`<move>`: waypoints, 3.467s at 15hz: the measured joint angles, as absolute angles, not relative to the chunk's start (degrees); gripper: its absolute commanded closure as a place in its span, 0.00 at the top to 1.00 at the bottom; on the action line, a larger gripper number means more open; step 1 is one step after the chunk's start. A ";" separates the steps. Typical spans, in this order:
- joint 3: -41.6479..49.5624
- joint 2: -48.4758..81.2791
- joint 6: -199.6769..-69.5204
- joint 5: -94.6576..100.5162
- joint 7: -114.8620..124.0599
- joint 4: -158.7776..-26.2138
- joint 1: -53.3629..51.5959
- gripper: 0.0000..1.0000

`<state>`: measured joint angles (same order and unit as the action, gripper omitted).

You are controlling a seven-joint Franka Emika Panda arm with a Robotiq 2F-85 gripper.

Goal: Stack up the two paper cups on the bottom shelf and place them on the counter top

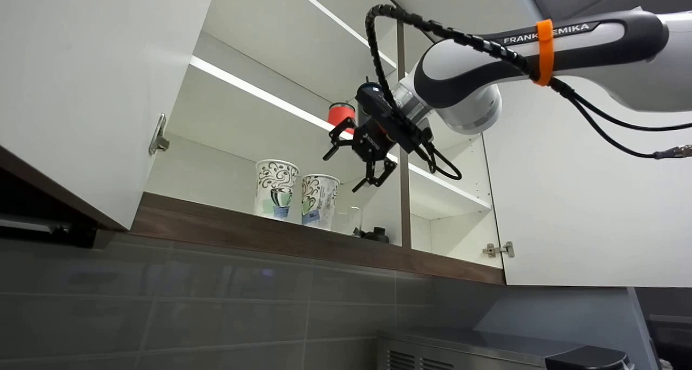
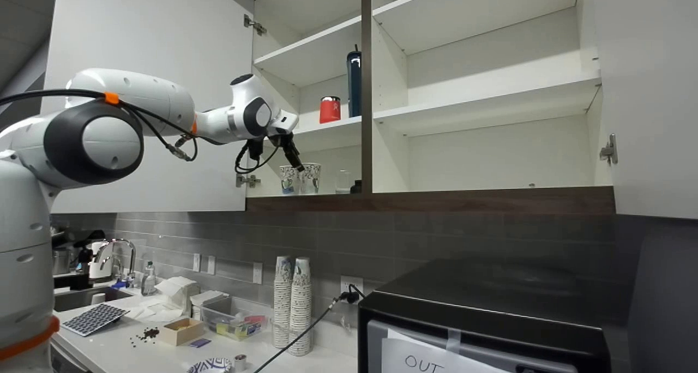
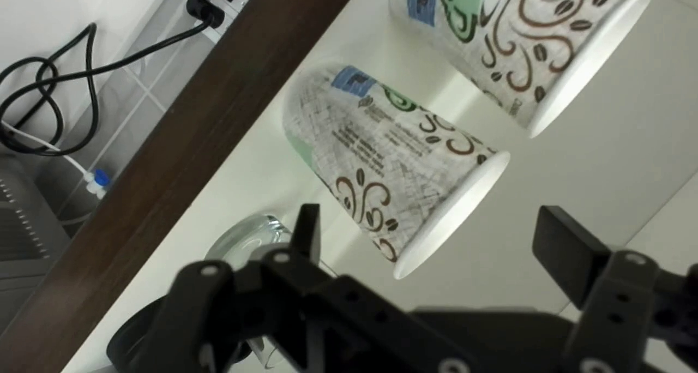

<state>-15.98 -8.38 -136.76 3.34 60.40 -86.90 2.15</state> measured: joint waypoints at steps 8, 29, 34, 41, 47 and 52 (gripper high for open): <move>-13.08 -4.85 -130.87 6.92 58.29 -82.21 -0.69 0.42; -8.18 -3.19 -128.11 -6.62 67.73 -76.25 0.68 0.01; -6.59 -2.96 -128.21 -15.57 72.37 -75.73 1.28 0.01; -5.45 -2.72 -129.09 -23.58 79.18 -75.26 1.52 0.01; -5.36 -2.01 -129.09 -30.27 81.69 -75.38 1.52 0.01; -5.76 -1.82 -129.10 -31.45 81.95 -75.46 1.32 0.01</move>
<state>-5.76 -1.82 -129.10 -31.45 81.95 -75.46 1.32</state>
